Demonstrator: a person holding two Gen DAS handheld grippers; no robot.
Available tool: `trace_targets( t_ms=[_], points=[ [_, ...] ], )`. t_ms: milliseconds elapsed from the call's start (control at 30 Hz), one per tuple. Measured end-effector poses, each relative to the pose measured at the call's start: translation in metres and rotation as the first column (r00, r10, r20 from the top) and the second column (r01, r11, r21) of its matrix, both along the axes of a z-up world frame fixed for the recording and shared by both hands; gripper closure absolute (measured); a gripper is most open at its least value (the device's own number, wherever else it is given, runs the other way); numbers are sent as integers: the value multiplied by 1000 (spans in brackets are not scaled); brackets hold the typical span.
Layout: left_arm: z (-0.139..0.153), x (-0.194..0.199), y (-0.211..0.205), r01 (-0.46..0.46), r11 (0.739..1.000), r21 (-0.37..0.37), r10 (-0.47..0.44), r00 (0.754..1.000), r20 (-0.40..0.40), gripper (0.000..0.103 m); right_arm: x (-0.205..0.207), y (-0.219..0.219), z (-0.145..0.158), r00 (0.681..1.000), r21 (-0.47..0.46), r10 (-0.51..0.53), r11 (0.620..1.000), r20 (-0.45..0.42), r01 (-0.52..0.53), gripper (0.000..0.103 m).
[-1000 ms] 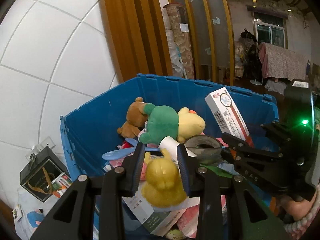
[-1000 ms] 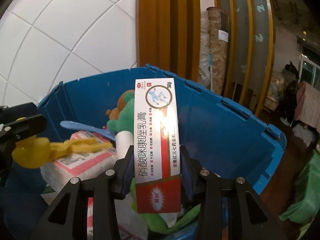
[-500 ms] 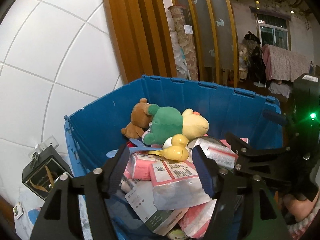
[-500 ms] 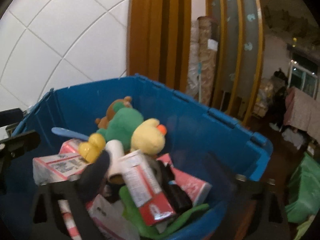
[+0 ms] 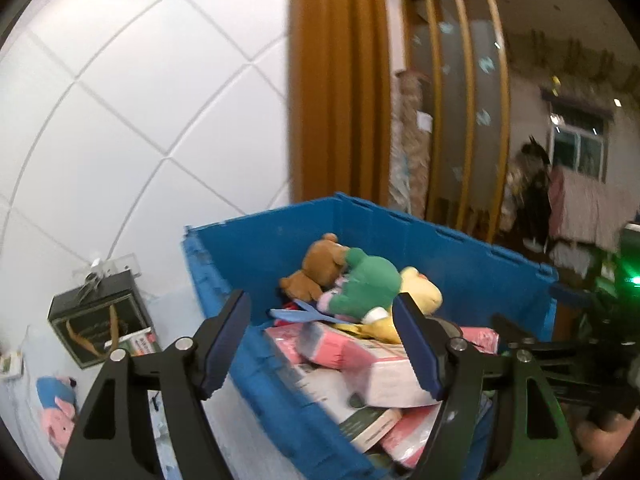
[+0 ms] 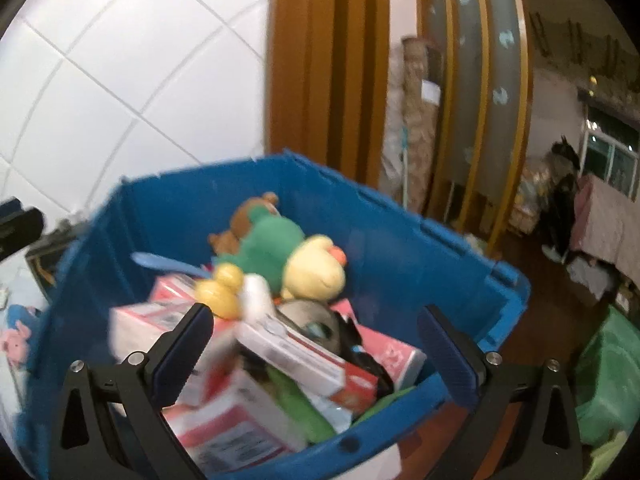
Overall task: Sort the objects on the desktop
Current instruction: 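Withdraw both tools from the crate back toward the table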
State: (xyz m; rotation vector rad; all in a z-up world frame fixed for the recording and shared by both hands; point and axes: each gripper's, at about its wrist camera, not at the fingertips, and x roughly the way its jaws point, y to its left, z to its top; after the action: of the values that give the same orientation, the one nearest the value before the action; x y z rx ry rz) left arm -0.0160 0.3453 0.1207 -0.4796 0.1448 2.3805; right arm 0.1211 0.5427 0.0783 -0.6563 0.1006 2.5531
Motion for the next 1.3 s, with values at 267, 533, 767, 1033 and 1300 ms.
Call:
trace_targets(
  t_ms=[267, 533, 767, 1033, 1300],
  points=[
    [-13, -16, -88, -106, 994, 1, 106, 994, 36, 30, 14, -88, 47, 985, 73, 124, 991, -117, -116, 0],
    [-35, -37, -195, -258, 966, -15, 259, 962, 86, 30, -2, -187, 70, 947, 116, 264, 962, -184, -246, 0],
    [-67, -50, -275, -371, 924, -94, 380, 918, 116, 30, -32, -249, 58, 921, 117, 360, 931, -149, -345, 0],
    [-119, -85, -359, -531, 824, -197, 565, 793, 226, 30, -66, -285, 33, 894, 77, 437, 899, -100, -431, 0],
    [-161, -119, -403, -603, 755, -259, 656, 686, 315, 30, -127, -305, -13, 862, -14, 507, 862, -8, -507, 0]
  ],
)
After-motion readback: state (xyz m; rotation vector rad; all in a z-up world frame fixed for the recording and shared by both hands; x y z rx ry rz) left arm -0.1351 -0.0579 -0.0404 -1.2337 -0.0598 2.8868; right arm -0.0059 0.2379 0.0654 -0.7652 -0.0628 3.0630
